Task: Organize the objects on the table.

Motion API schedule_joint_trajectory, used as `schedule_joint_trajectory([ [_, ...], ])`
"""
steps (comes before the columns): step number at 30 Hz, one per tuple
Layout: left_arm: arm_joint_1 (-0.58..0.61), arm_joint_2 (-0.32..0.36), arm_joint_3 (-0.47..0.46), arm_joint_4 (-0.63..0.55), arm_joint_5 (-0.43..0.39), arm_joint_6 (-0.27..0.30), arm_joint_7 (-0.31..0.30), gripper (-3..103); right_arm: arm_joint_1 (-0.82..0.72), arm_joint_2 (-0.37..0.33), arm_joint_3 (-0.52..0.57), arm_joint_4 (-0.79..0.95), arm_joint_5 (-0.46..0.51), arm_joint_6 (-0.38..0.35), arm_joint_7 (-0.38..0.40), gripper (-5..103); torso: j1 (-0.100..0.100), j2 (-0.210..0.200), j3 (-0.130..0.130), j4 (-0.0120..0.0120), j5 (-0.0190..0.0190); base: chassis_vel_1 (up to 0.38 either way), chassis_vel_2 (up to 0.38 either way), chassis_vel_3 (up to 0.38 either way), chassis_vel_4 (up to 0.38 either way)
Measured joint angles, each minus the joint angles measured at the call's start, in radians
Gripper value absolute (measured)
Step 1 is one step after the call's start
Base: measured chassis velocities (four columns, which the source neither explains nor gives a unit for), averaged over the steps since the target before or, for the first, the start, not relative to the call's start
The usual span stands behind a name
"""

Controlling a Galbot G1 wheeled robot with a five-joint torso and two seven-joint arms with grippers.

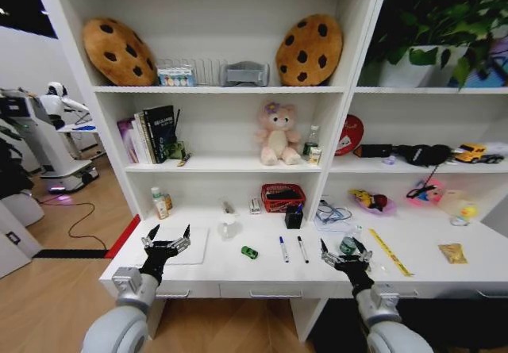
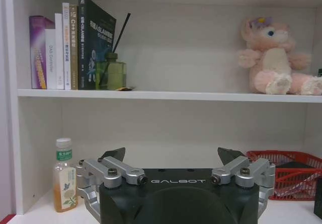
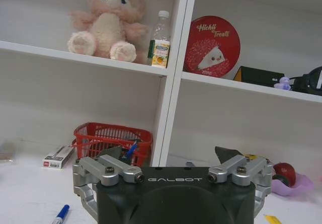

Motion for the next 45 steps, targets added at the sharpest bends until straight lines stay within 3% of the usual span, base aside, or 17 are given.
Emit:
schedule_joint_trajectory([
  [5,0.000,0.000,0.000,0.000,0.000,0.000,0.001,100,0.054,-0.083,-0.055,-0.042,0.006,-0.018,-0.039,100,0.000,0.000,0.000,-0.0002,0.0012,-0.122,-0.119,0.107,0.140],
  [7,0.000,0.000,0.000,0.000,0.000,0.000,0.001,100,0.095,-0.213,-0.077,-0.073,0.086,-0.076,-0.091,100,0.000,0.000,0.000,0.0005,-0.0004,-0.028,-0.041,0.026,0.031],
  [10,0.000,0.000,0.000,0.000,0.000,0.000,0.001,100,0.106,-0.268,-0.081,-0.084,0.149,-0.111,-0.139,100,0.000,0.000,0.000,0.0000,0.0000,0.000,0.000,0.000,0.000],
  [12,0.000,0.000,0.000,0.000,0.000,0.000,0.001,100,0.137,-0.372,-0.098,-0.105,0.255,-0.167,-0.266,100,0.000,0.000,0.000,0.0003,-0.0005,0.024,0.054,-0.033,-0.040],
  [13,0.000,0.000,0.000,0.000,0.000,0.000,0.001,100,0.137,-0.372,-0.098,-0.105,0.255,-0.167,-0.266,100,0.000,0.000,0.000,0.0003,-0.0005,0.024,0.055,-0.011,-0.040],
  [14,0.000,0.000,0.000,0.000,0.000,0.000,0.001,100,0.174,-0.429,-0.127,-0.124,0.306,-0.197,-0.347,100,0.000,0.000,0.000,0.0002,-0.0001,0.000,0.000,0.000,0.000],
  [15,0.000,0.000,0.000,0.000,0.000,0.000,0.001,100,0.174,-0.429,-0.127,-0.124,0.306,-0.197,-0.347,100,0.000,0.000,0.000,0.0002,-0.0001,0.000,0.000,0.000,0.000],
  [18,0.000,0.000,0.000,0.000,0.000,0.000,0.001,100,0.317,-0.515,-0.240,-0.199,0.384,-0.257,-0.467,100,0.000,0.000,0.000,0.0002,-0.0003,0.000,0.000,0.000,0.000],
  [19,0.000,0.000,0.000,0.000,0.000,0.000,0.001,100,0.317,-0.515,-0.240,-0.199,0.384,-0.257,-0.467,100,0.000,0.000,0.000,0.0002,-0.0003,0.000,0.000,0.000,0.000],
  [26,0.000,0.000,0.000,0.000,0.000,0.000,0.000,100,0.755,-0.497,-0.629,-0.406,0.520,-0.364,-0.487,100,0.000,0.000,0.000,0.0004,0.0000,0.000,0.000,0.000,0.000],
  [29,0.000,0.000,0.000,0.000,0.000,0.000,0.000,100,0.839,-0.477,-0.703,-0.444,0.543,-0.394,-0.488,100,0.000,0.000,0.000,0.0003,-0.0003,0.000,0.000,0.000,0.000],
  [31,0.000,0.000,0.000,0.000,0.000,0.000,0.000,100,0.918,-0.459,-0.773,-0.472,0.553,-0.425,-0.476,100,0.000,0.000,0.000,0.0004,-0.0003,0.000,0.000,0.000,0.000],
  [34,0.000,0.000,0.000,0.000,0.000,0.000,0.000,100,1.013,-0.433,-0.881,-0.484,0.552,-0.492,-0.371,100,0.000,0.000,0.000,0.0003,-0.0005,0.000,0.000,0.000,0.000],
  [37,0.000,0.000,0.000,0.000,0.000,0.000,0.000,100,1.025,-0.425,-0.896,-0.481,0.544,-0.521,-0.343,100,0.000,0.000,0.000,0.0003,-0.0003,0.000,0.000,0.000,0.000],
  [38,0.000,0.000,0.000,0.000,0.000,0.000,0.000,100,1.034,-0.408,-0.909,-0.468,0.526,-0.574,-0.305,100,0.000,0.000,0.000,0.0000,-0.0003,0.000,0.000,0.000,0.000],
  [40,0.000,0.000,0.000,0.000,0.000,0.000,0.000,100,1.034,-0.405,-0.911,-0.467,0.517,-0.576,-0.303,100,0.000,0.000,0.000,0.0000,-0.0004,0.000,0.000,0.000,0.000],
  [45,0.000,0.000,0.000,0.000,0.000,0.000,0.000,100,1.017,-0.386,-0.912,-0.492,0.440,-0.583,-0.366,100,0.000,0.000,0.000,-0.0001,-0.0003,0.000,0.000,0.000,0.000],
])
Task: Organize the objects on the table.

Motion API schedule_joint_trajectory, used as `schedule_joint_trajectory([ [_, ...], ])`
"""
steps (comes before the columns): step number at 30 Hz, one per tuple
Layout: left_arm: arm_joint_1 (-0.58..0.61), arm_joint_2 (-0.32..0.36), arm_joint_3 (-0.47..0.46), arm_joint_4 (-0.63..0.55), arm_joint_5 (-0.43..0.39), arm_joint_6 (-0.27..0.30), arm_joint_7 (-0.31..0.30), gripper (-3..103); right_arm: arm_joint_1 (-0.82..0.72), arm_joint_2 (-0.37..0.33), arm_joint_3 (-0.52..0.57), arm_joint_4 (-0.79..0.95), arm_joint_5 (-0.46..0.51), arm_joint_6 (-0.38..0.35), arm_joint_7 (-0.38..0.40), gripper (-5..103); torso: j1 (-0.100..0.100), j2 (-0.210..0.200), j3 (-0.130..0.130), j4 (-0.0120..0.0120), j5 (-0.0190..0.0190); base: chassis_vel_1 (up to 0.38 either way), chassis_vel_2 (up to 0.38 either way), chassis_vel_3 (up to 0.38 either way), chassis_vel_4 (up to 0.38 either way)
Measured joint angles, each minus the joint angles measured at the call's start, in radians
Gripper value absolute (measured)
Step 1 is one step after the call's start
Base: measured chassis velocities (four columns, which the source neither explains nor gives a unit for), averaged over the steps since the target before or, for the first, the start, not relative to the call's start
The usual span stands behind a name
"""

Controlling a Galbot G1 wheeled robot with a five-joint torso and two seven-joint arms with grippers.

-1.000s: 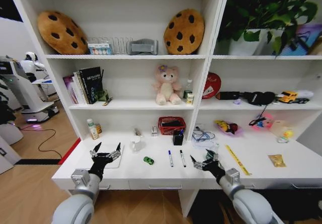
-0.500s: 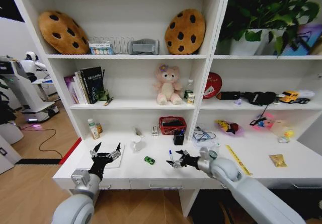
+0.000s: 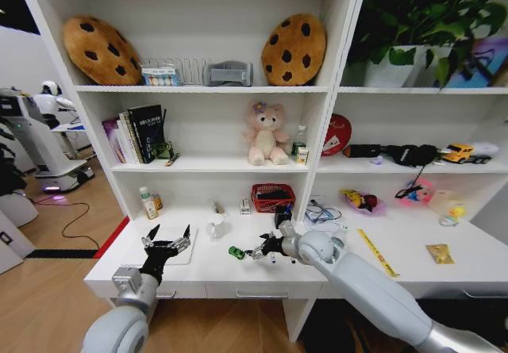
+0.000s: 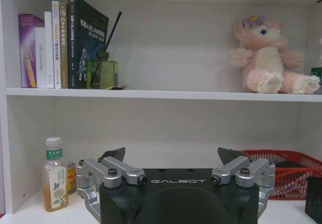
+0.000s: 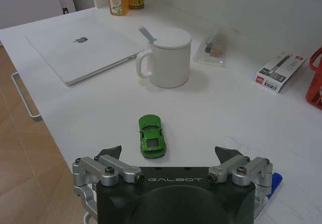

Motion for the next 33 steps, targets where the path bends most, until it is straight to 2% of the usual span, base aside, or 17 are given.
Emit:
schedule_joint_trajectory([
  [3,0.000,0.000,0.000,0.000,0.000,0.000,0.000,100,-0.005,0.008,0.003,-0.014,-0.017,0.000,-0.027,100,0.000,0.000,0.000,0.0001,0.0000,0.000,0.000,0.000,0.000],
  [4,0.000,0.000,0.000,0.000,0.000,0.000,0.000,100,-0.016,0.025,0.006,-0.040,-0.051,0.000,-0.067,100,0.000,0.000,0.000,0.0001,0.0000,0.000,0.000,0.000,0.000],
  [6,0.000,0.000,0.000,0.000,0.000,0.000,0.000,100,-0.023,0.036,0.008,-0.054,-0.077,0.000,-0.084,100,0.000,0.000,0.000,0.0001,0.0001,0.000,0.000,0.000,0.000],
  [9,0.000,0.000,0.000,0.000,0.000,0.000,0.000,100,-0.035,0.101,0.019,-0.135,-0.264,0.002,-0.208,100,0.000,0.000,0.000,0.0001,0.0001,0.000,0.000,0.000,0.000],
  [10,0.000,0.000,0.000,0.000,0.000,0.000,0.000,100,-0.035,0.101,0.019,-0.135,-0.264,0.002,-0.208,100,0.000,0.000,0.000,0.0001,0.0001,0.000,0.000,0.000,0.000],
  [12,0.000,0.000,0.000,0.000,0.000,0.000,0.000,100,-0.025,0.137,0.014,-0.165,-0.359,0.010,-0.278,100,0.000,0.000,0.000,0.0003,0.0001,0.000,0.000,0.000,0.000],
  [14,0.000,0.000,0.000,0.000,0.000,0.000,0.000,100,-0.025,0.137,0.014,-0.165,-0.359,0.010,-0.278,100,0.000,0.000,0.000,0.0003,0.0001,0.000,0.000,0.000,0.000],
  [16,0.000,0.000,0.000,0.000,0.000,0.000,0.000,100,0.014,0.149,-0.018,-0.179,-0.414,0.041,-0.335,100,0.000,0.000,0.000,0.0003,0.0000,0.000,0.000,0.000,0.000],
  [22,0.000,0.000,0.000,0.000,0.000,0.000,0.000,100,0.048,0.165,-0.041,-0.211,-0.414,0.057,-0.343,100,0.000,0.000,0.000,0.0001,-0.0001,0.000,0.000,0.000,0.000],
  [29,0.000,0.000,0.000,0.000,0.000,0.000,0.000,100,0.077,0.248,-0.048,-0.280,-0.415,0.099,-0.347,100,0.000,0.000,0.000,0.0003,0.0000,0.000,0.000,0.000,0.000],
  [33,0.000,0.000,0.000,0.000,0.000,0.000,0.000,100,0.087,0.278,-0.046,-0.303,-0.409,0.093,-0.334,100,0.000,0.000,0.000,0.0004,0.0000,0.000,0.000,0.000,0.000],
])
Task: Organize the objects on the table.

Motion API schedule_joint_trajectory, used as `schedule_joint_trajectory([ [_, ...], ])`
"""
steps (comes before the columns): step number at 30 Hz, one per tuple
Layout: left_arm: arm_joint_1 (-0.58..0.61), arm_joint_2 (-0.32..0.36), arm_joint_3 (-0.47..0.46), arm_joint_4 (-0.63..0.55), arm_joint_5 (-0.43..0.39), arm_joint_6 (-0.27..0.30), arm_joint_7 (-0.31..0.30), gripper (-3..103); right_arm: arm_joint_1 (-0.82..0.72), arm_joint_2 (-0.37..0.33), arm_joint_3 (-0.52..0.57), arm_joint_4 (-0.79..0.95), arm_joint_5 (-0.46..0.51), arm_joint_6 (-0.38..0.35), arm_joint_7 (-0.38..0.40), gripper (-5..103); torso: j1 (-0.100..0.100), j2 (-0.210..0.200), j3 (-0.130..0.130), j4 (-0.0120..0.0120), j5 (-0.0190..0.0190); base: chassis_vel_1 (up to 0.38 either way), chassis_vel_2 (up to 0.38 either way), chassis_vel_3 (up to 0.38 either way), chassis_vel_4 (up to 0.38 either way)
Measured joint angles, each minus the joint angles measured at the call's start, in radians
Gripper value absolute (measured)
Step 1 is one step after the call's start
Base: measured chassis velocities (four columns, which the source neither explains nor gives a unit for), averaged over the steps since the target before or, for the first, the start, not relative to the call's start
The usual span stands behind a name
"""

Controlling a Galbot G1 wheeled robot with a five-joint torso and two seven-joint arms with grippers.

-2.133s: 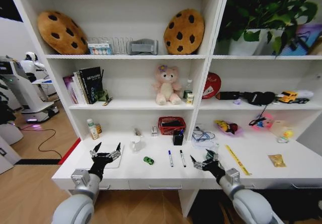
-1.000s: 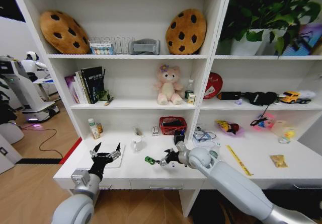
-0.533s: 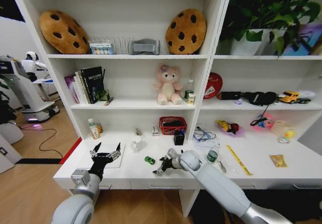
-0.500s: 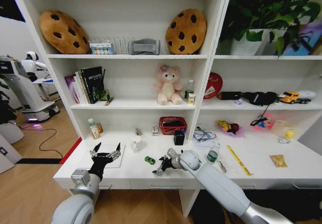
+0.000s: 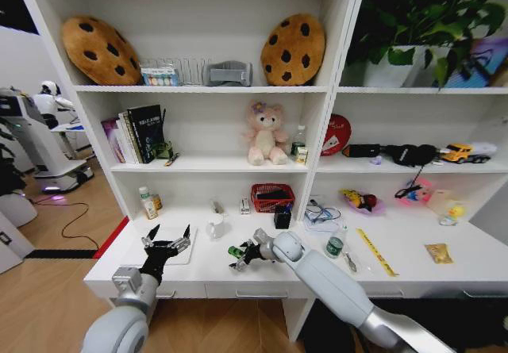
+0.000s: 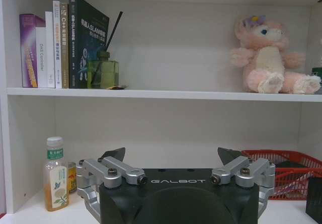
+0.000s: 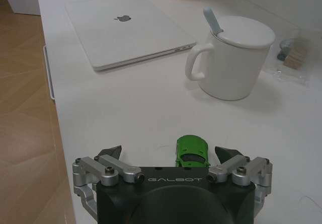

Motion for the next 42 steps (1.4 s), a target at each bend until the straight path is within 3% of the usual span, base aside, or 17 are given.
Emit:
schedule_joint_trajectory([
  [10,0.000,0.000,0.000,0.000,0.000,0.000,0.000,100,-0.015,-0.037,0.022,-0.004,0.012,-0.009,0.033,100,0.000,0.000,0.000,-0.0005,0.0000,0.000,0.000,0.000,0.000],
  [23,0.000,0.000,0.000,0.000,0.000,0.000,0.000,100,-0.004,0.042,0.017,-0.038,0.023,0.005,0.104,100,0.000,0.000,0.000,-0.0001,0.0000,0.000,0.000,0.000,0.000],
  [42,0.000,0.000,0.000,0.000,0.000,0.000,0.000,100,-0.015,0.036,0.003,-0.006,0.082,-0.085,0.203,99,0.000,0.000,0.000,-0.0002,0.0000,0.000,0.000,0.000,0.000],
])
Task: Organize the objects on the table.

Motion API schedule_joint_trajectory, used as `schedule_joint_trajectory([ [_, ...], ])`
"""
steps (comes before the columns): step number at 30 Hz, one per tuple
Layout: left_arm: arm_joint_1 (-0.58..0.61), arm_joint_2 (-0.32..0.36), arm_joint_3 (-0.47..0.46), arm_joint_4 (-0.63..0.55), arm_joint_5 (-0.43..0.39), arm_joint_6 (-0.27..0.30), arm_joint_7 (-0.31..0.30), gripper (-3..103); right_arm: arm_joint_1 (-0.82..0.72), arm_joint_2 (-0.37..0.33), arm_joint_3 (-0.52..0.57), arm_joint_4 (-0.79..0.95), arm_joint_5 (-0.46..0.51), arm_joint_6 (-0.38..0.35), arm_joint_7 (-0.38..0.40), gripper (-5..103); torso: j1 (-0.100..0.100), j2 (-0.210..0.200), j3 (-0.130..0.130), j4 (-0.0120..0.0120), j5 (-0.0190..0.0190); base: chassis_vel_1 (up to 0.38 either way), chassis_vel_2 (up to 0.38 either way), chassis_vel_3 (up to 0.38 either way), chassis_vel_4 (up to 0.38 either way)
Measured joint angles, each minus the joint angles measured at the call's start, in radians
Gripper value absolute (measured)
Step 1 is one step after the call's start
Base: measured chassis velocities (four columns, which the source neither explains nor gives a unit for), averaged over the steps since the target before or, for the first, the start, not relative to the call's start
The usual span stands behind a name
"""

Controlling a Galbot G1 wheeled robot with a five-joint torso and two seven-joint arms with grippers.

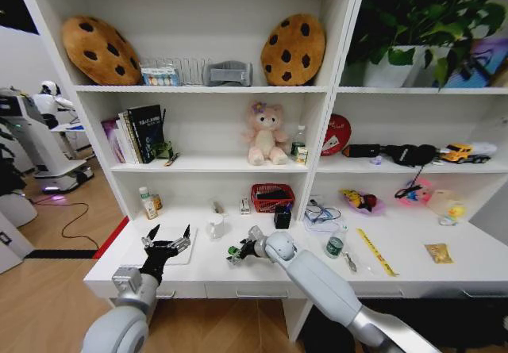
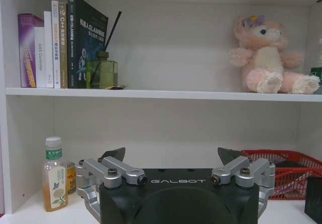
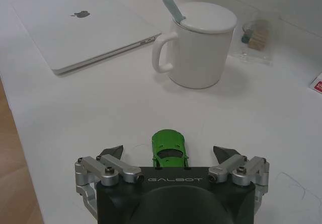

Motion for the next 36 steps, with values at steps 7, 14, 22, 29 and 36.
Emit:
schedule_joint_trajectory([
  [7,0.000,0.000,0.000,0.000,0.000,0.000,0.000,100,-0.011,-0.022,0.000,0.011,0.010,-0.002,0.001,82,0.000,0.000,0.000,-0.0001,0.0001,0.000,0.000,0.000,0.000],
  [14,0.000,0.000,0.000,0.000,0.000,0.000,0.000,100,-0.022,-0.032,0.005,0.018,0.013,-0.001,0.002,65,0.000,0.000,0.000,-0.0001,0.0001,0.000,0.000,0.000,0.000],
  [22,0.000,0.000,0.000,0.000,0.000,0.000,0.000,100,-0.023,-0.020,-0.001,0.021,0.010,0.000,0.020,51,0.000,0.000,0.000,0.0000,0.0000,0.000,0.000,0.000,0.000],
  [29,0.000,0.000,0.000,0.000,0.000,0.000,0.000,100,-0.040,-0.045,0.001,0.052,0.011,0.000,0.056,35,0.000,0.000,0.000,0.0001,0.0000,0.000,0.000,0.000,0.000],
  [36,0.000,0.000,0.000,0.000,0.000,0.000,0.000,100,-0.057,-0.079,0.019,0.074,0.032,0.000,0.080,33,0.000,0.000,0.000,-0.0002,0.0000,0.000,0.000,0.000,0.000],
])
